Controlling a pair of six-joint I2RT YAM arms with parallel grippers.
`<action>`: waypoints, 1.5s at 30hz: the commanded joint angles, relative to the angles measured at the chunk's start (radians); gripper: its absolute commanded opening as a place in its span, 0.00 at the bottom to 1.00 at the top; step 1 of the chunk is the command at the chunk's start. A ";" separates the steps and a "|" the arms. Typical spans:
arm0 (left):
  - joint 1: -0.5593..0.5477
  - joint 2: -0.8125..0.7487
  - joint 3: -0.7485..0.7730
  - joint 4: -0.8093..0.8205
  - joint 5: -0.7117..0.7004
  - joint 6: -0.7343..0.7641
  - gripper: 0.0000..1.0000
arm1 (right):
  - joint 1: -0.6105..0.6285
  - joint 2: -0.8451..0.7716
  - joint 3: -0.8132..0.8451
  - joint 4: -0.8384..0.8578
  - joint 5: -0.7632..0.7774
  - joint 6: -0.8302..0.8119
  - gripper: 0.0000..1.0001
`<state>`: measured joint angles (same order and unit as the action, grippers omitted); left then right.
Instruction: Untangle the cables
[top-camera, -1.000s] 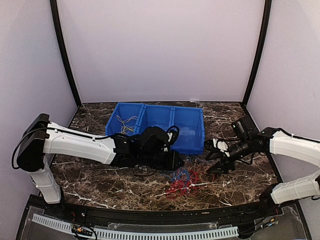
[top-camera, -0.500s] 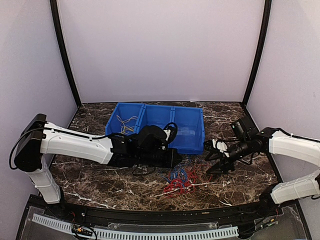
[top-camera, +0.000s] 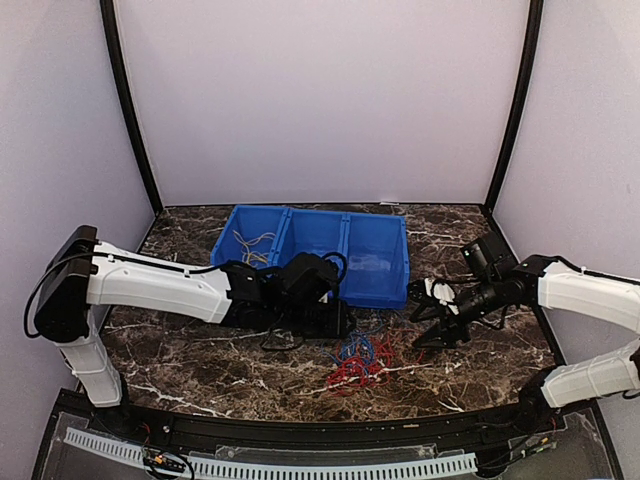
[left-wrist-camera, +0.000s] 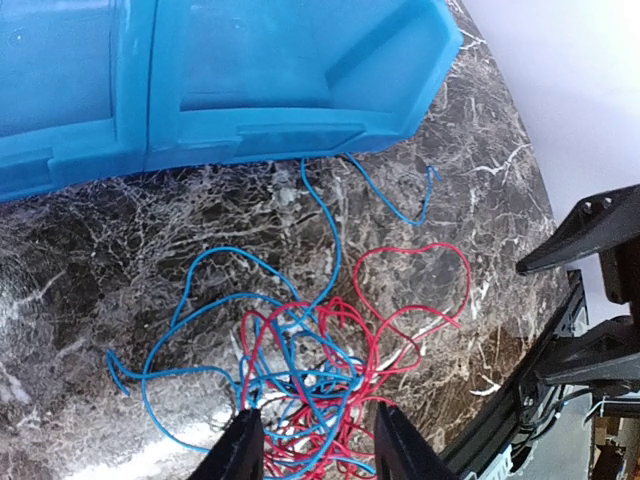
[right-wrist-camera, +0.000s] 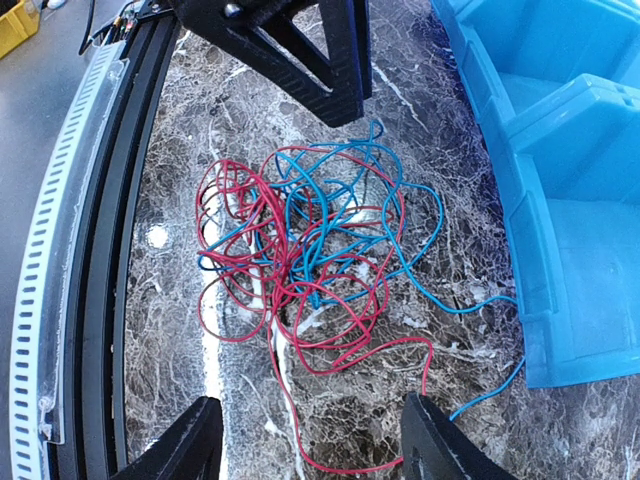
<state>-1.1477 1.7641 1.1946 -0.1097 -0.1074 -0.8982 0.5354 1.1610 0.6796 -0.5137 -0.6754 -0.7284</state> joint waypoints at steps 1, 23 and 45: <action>0.017 0.049 0.034 -0.082 0.061 -0.051 0.41 | 0.011 -0.001 -0.006 0.010 0.000 -0.014 0.63; 0.010 0.064 0.062 0.036 0.059 0.030 0.00 | 0.011 0.020 0.001 -0.008 -0.005 -0.025 0.62; -0.062 -0.313 -0.047 0.203 0.003 0.089 0.00 | 0.201 0.043 0.220 0.068 -0.056 0.103 0.58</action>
<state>-1.1954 1.5169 1.1702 0.0425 -0.0654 -0.8040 0.6712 1.1446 0.8505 -0.4847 -0.7116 -0.6544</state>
